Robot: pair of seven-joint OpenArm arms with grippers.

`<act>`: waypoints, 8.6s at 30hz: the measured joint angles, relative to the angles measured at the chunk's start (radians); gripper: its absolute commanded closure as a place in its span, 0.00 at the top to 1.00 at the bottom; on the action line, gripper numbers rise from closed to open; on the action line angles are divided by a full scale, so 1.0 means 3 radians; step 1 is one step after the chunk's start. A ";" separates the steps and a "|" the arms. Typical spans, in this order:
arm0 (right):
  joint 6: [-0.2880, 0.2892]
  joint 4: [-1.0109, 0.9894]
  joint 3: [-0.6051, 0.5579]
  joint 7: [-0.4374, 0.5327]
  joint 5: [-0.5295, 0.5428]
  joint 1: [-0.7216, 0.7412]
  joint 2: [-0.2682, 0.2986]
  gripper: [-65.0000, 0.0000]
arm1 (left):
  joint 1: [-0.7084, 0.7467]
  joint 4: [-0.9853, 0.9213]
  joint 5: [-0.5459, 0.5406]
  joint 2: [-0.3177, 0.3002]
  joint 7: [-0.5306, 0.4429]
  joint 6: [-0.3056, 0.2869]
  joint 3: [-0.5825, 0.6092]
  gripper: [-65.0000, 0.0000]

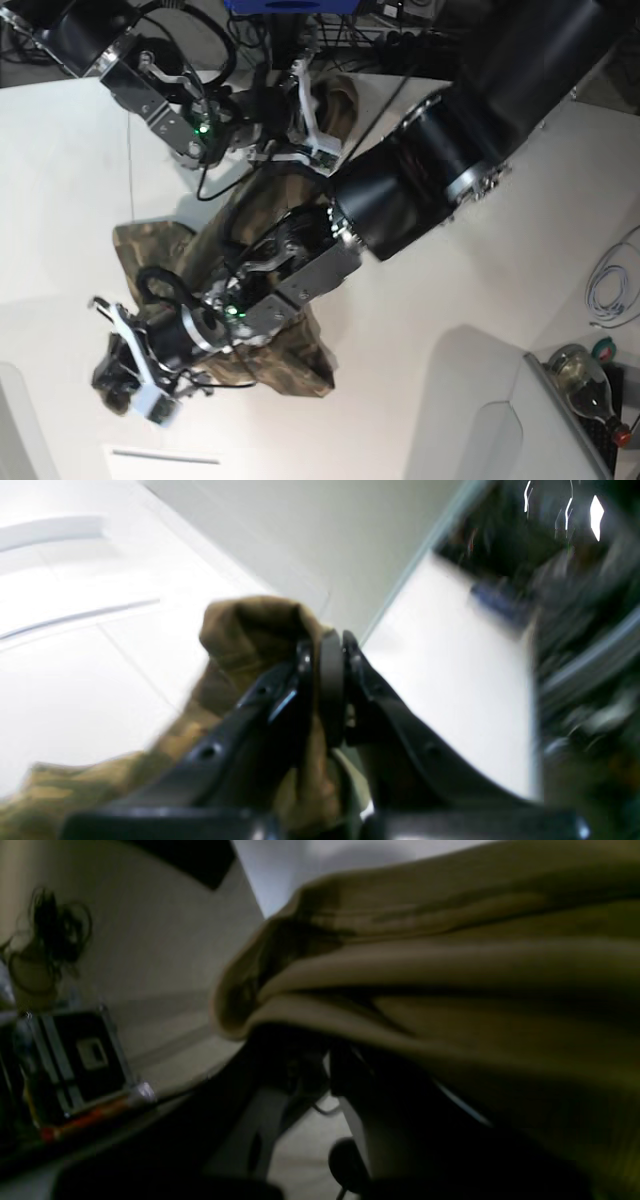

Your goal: Layout the t-shirt on the table in an organized manner, then fold the t-shirt properly

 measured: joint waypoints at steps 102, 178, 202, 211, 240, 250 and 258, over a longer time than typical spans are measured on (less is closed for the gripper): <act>0.0108 0.0727 0.1017 -0.0961 -0.2024 0.0247 -0.0371 0.00 | 0.2514 0.1264 0.0032 -0.1436 0.0661 -0.0676 -0.2747 0.52; -0.0262 0.0949 0.3466 -0.0169 -0.2294 -0.1200 -0.1291 0.75 | 0.3230 0.1531 0.1877 -0.0759 0.1307 -0.0980 -0.5660 0.51; -0.0416 0.1408 0.3849 -0.0319 -0.2281 -0.1414 -0.1291 0.00 | 0.2667 0.1109 0.1882 -0.0612 0.1283 -0.0982 -0.3386 0.51; -0.0048 0.1428 0.3906 -0.0298 -0.2277 -0.1460 -0.1275 0.00 | 0.1202 -0.0876 0.1859 -0.0278 0.0991 -0.0961 -0.2973 0.51; -0.0005 0.1349 0.3906 -0.0450 -0.2261 -0.1303 -0.0941 0.00 | 0.1354 -0.0594 0.0922 -0.0107 0.0731 -0.0529 -0.1603 0.00; -0.0011 0.0800 0.4584 -0.0393 -0.2302 -0.1082 -0.0987 0.01 | 0.1831 0.0219 0.0950 -0.0809 0.0736 -0.0511 -0.1624 0.00; -0.0010 0.0740 0.4589 -0.0385 -0.2282 -0.1022 -0.1055 0.52 | 0.2900 0.1270 0.0946 -0.1568 0.0760 -0.0270 -0.2750 0.00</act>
